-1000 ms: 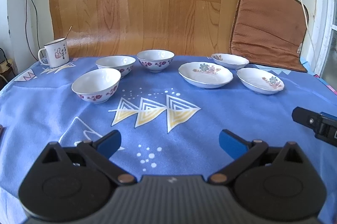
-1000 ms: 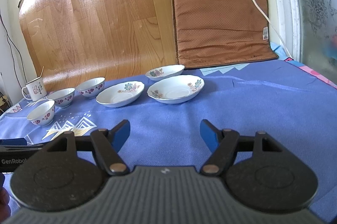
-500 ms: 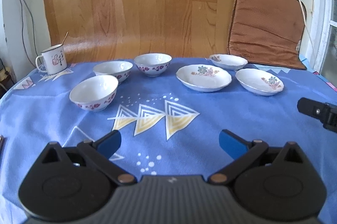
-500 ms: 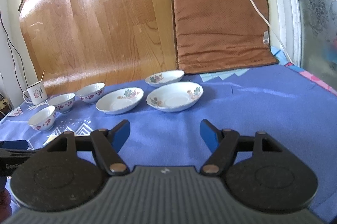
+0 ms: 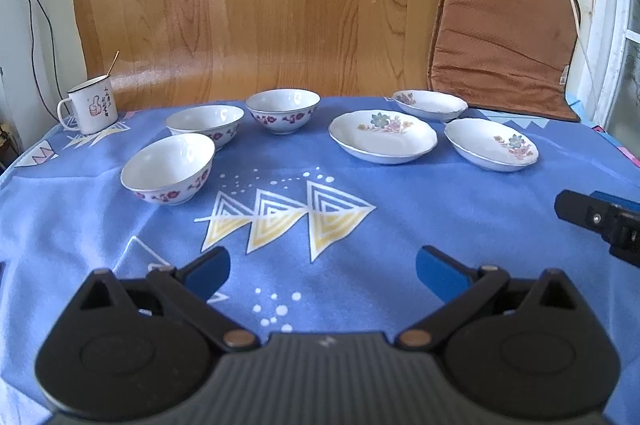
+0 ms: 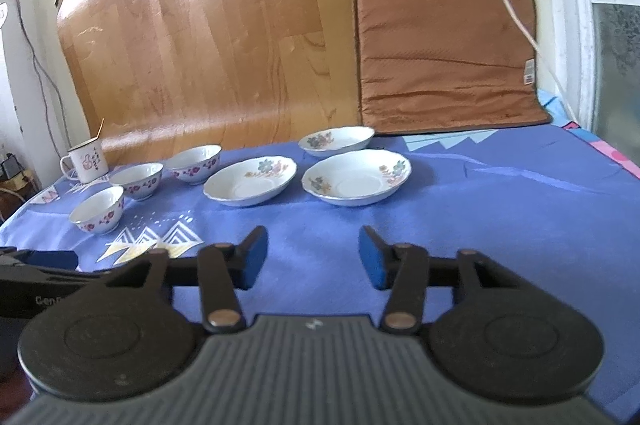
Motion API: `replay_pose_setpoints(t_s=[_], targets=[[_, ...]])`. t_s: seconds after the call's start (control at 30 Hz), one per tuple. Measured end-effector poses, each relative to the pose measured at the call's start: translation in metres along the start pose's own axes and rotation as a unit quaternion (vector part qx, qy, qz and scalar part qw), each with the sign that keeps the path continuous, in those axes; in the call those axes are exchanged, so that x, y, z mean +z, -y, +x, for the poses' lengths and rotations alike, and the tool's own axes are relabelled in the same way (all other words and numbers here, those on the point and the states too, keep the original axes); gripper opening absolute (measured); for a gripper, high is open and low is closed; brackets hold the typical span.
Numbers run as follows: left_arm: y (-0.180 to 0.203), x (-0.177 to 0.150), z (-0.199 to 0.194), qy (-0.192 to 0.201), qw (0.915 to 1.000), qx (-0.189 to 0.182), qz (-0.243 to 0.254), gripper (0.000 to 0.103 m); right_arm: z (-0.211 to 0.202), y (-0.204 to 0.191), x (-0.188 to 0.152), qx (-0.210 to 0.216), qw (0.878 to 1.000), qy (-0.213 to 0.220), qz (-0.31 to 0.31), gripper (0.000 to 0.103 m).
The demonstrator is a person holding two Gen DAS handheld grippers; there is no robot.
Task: Organize plates and bowls
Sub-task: 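Reach the right gripper to the nearest flowered plate and grasp its rim, then lift the flowered plate with the right gripper and carry it toward the window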
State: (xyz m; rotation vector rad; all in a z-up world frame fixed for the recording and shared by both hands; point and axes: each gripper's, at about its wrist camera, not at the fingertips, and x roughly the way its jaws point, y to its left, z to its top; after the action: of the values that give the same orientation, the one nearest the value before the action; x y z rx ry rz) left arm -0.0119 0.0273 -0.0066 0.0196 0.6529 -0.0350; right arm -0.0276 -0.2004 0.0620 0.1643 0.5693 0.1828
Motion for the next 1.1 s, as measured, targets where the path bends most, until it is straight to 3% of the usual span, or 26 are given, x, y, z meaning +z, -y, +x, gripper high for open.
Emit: replay_pose_setpoints(t_s=[0.1,0.33,0.6,0.83,0.87,0.93,0.97,1.1], targets=[[0.0,0.001,0.002,-0.003,1.0,0.001,-0.002,0.103,0.004,-0.001,0.001,0.01,1.0,-0.009,0.001,0.041],[-0.002,-0.001,0.007,-0.015,0.9999,0.003,-0.003,0.103,0.017,0.004,0.007,0.019,0.999,-0.028,0.009,0.04],[-0.003,0.001,0.009,-0.021,0.9997,0.007,-0.01,0.103,0.06,0.046,0.049,-0.028,0.997,-0.03,0.063,0.041],[-0.004,0.005,0.01,-0.028,0.9995,0.002,-0.013,0.102,0.122,0.076,0.061,-0.069,0.989,-0.094,0.093,0.041],[-0.005,0.005,0.011,-0.031,0.9994,0.0,-0.015,0.101,0.128,0.079,0.061,-0.071,0.987,-0.105,0.098,0.039],[-0.005,0.006,0.012,-0.033,0.9993,0.0,-0.016,0.101,0.139,0.086,0.058,-0.057,0.983,-0.13,0.117,0.025],[-0.005,0.006,0.012,-0.034,0.9993,0.0,-0.016,0.099,0.139,0.087,0.057,-0.042,0.983,-0.129,0.124,0.013],[-0.008,0.01,0.016,-0.049,0.9984,-0.013,-0.025,0.095,0.123,0.083,0.057,-0.017,0.979,-0.145,0.142,0.014]])
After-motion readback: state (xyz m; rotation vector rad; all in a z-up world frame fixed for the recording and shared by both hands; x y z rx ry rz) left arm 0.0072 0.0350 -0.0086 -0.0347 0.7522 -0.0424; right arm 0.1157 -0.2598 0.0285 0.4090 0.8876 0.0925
